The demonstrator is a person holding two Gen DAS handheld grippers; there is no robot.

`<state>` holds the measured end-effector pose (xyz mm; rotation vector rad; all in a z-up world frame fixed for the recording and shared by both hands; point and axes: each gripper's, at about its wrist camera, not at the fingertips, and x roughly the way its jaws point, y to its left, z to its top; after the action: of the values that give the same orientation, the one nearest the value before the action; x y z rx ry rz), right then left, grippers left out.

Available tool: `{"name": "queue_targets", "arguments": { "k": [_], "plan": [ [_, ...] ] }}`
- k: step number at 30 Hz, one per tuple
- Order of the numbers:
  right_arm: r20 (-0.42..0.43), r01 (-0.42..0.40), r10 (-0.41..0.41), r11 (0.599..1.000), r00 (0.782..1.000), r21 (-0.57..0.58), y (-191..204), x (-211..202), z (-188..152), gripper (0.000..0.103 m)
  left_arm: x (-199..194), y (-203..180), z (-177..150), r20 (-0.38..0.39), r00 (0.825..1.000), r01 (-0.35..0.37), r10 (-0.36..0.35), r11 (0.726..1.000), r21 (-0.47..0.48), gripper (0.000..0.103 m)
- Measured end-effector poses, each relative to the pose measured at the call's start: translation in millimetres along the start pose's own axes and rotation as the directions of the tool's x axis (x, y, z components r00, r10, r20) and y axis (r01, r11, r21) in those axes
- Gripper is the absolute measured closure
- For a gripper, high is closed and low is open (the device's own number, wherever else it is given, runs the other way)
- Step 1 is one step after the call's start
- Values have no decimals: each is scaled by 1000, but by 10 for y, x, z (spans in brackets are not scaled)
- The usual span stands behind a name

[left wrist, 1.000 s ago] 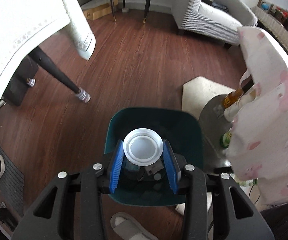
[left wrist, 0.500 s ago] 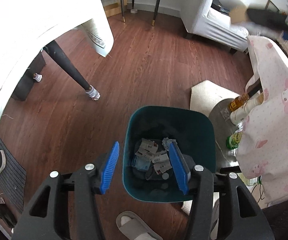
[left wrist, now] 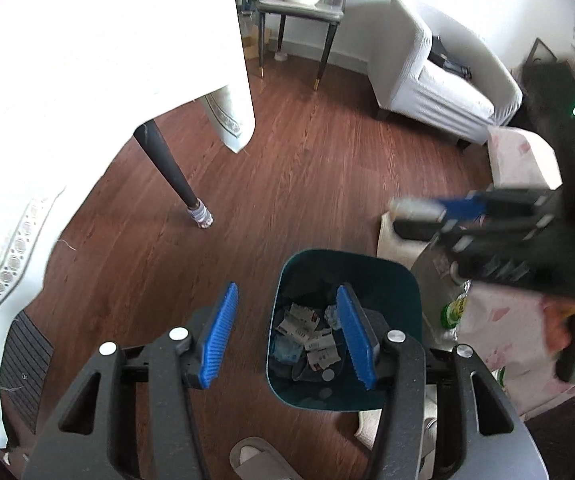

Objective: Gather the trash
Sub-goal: 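Open the right tool over the green bin to drop the tape core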

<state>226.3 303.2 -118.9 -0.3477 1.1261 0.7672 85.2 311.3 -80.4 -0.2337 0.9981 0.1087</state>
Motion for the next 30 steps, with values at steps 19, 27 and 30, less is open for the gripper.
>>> {"name": "queue_targets", "arguments": {
  "k": [19, 27, 30],
  "plan": [
    [-213, 36, -53, 996, 976, -81, 107, 768, -469, 64, -570, -219, 179, 126, 992, 15, -18, 1000, 23, 64],
    [-262, 41, -67, 994, 963, -103, 20, 821, -624, 60, -746, -331, 247, 169, 985, 25, -30, 999, 33, 65],
    [-249, 49, -75, 993, 966, -107, 2, 764, -653, 52, -783, -398, 257, 176, 983, 36, -42, 999, 38, 65]
  ]
}}
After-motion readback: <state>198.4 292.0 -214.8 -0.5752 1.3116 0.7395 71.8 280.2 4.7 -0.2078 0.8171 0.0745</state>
